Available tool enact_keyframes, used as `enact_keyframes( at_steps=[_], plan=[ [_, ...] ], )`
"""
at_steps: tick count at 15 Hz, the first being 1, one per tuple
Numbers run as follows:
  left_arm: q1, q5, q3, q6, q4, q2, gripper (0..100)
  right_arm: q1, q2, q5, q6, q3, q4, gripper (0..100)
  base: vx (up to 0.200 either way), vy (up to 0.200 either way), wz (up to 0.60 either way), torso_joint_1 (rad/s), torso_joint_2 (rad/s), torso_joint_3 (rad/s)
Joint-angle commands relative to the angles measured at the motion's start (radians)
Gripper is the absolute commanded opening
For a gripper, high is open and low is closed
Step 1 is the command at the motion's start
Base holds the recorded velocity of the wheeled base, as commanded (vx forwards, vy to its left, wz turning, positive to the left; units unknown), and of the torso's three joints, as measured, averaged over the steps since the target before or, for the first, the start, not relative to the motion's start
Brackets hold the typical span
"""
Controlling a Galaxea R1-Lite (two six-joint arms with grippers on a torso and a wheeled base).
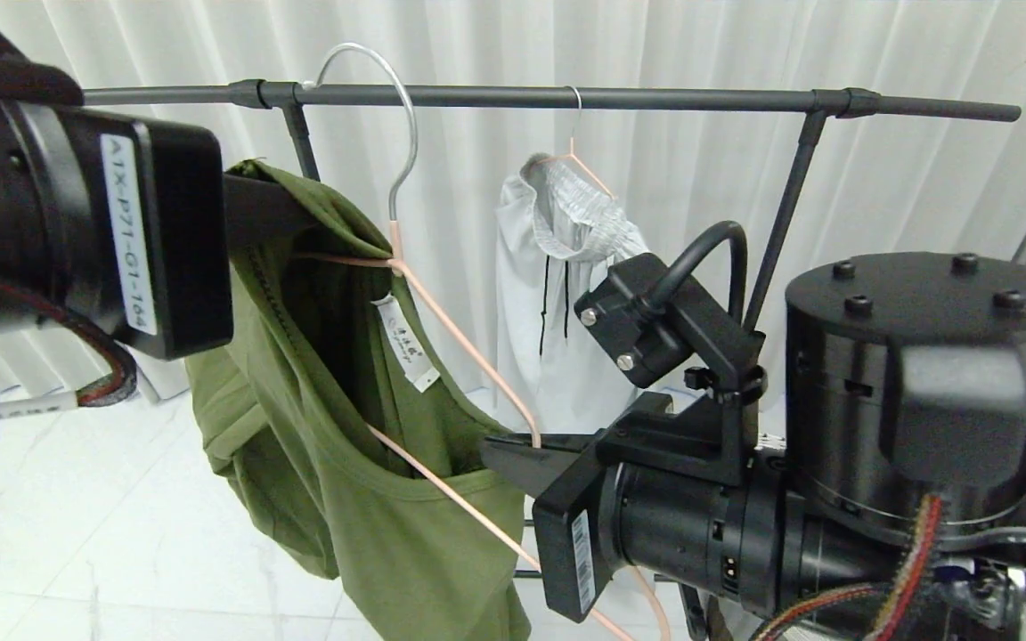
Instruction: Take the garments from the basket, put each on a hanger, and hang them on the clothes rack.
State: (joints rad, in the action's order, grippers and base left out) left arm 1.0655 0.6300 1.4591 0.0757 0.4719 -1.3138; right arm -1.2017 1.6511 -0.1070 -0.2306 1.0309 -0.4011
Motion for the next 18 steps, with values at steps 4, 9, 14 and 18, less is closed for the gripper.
enact_keyframes(
  at_steps=[4, 9, 14, 18],
  plan=[
    [0.034, 0.007, -0.025, 0.007, 0.002, 0.019, 0, 0.002, 0.001, -0.008, 0.004, 0.008, -0.005, 0, 0.0, 0.0, 0.0, 0.0, 0.0, 0.0],
    [0.034, 0.008, -0.103, 0.001, 0.001, 0.07, 0, 0.007, -0.048, -0.04, 0.03, 0.009, -0.007, 0, 0.0, 0.0, 0.0, 0.0, 0.0, 0.0],
    [0.036, 0.005, -0.16, -0.057, -0.019, 0.09, 0, -0.001, -0.076, -0.039, 0.071, 0.014, -0.035, 0, 0.0, 0.0, 0.0, 0.0, 0.0, 0.0],
    [0.036, 0.004, -0.191, -0.059, -0.045, 0.093, 100, -0.002, -0.088, -0.04, 0.08, 0.012, -0.051, 0, 0.0, 0.0, 0.0, 0.0, 0.0, 0.0]
  ],
)
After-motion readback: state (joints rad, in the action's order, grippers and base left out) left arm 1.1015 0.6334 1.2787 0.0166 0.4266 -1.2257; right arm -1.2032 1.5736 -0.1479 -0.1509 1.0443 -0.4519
